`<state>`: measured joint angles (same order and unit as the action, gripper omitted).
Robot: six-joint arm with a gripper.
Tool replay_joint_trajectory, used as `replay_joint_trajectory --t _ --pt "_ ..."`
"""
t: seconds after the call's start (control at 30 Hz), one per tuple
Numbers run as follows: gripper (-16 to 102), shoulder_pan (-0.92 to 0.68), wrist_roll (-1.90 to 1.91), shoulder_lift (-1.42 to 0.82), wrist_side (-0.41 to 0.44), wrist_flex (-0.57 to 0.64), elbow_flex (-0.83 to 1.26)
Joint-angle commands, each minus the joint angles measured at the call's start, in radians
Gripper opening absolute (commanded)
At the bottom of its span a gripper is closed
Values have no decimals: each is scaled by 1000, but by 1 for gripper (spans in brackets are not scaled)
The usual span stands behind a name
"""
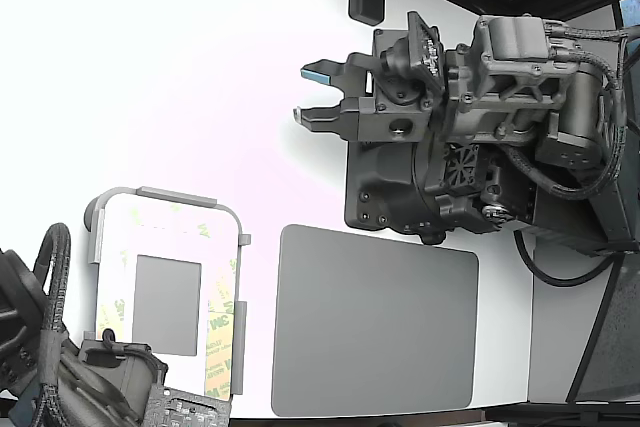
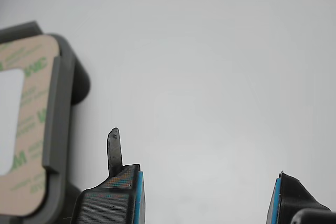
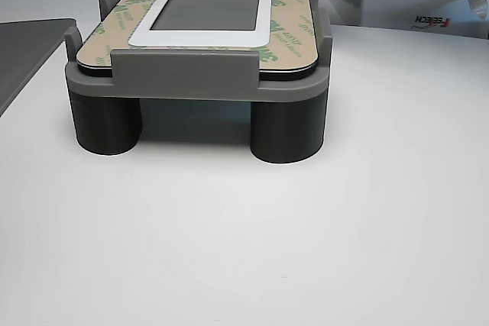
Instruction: Peel off protective film from adhesive tape.
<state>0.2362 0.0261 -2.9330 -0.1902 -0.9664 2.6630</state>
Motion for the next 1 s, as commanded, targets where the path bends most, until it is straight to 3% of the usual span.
replay_joint_trajectory --t 0.0,0.4,0.6,0.67,0.8,0.97 --pt "-12 -52 -1456 -21 -25 -71 12" --pt "-12 -52 -1433 20 -40 66 12" --pt "-12 -77 -1431 161 -55 236 11" --pt "-12 -124 -1433 216 -32 291 11" --pt "-12 -287 -1453 311 94 396 6" --pt "-12 -314 -1540 491 67 380 -152"
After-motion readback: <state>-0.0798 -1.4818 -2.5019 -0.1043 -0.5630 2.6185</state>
